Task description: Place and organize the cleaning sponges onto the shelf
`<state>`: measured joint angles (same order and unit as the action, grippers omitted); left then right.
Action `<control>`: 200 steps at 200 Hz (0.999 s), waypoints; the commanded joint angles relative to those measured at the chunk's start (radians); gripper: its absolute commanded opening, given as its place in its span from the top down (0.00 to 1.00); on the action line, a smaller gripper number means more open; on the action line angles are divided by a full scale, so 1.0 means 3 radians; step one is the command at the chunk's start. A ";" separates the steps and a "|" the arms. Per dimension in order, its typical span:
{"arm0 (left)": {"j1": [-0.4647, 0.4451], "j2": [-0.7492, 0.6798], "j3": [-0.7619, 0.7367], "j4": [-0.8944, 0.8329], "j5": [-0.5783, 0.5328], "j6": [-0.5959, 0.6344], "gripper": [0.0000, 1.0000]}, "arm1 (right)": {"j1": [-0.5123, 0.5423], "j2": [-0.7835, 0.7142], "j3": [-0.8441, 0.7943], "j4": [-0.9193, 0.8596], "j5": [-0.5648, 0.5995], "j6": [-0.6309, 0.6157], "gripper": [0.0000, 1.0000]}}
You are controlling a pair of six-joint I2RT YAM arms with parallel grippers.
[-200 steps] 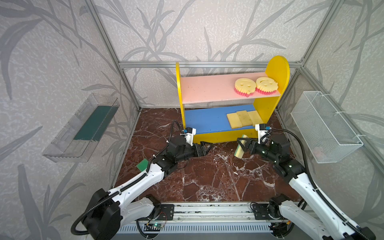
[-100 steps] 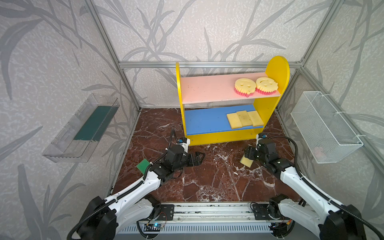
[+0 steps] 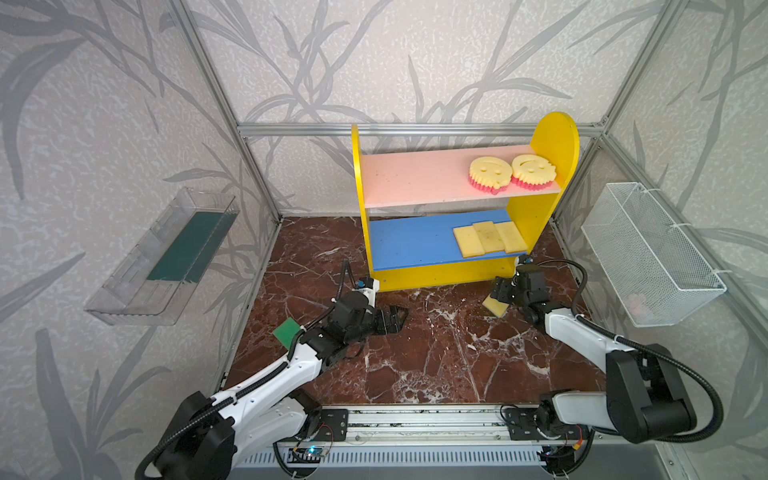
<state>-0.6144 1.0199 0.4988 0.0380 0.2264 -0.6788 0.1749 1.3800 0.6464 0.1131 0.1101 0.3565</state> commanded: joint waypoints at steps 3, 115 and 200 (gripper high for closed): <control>-0.0003 0.0016 -0.0014 -0.0006 -0.0128 0.0099 0.01 | -0.0039 0.0219 0.0236 0.0336 -0.0091 -0.0183 0.15; 0.0001 0.0102 0.0008 -0.0065 -0.0292 0.0011 0.01 | -0.0020 0.0055 0.0287 -0.1013 0.0055 0.1263 0.01; 0.0003 -0.0288 -0.0291 -0.0067 -0.0297 -0.0054 0.01 | 0.0128 0.0388 0.0221 -0.1082 0.0399 0.1701 0.01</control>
<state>-0.6144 0.9550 0.4278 0.0151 0.1543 -0.6838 0.2047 1.4689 0.7155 -0.1936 0.1730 0.8162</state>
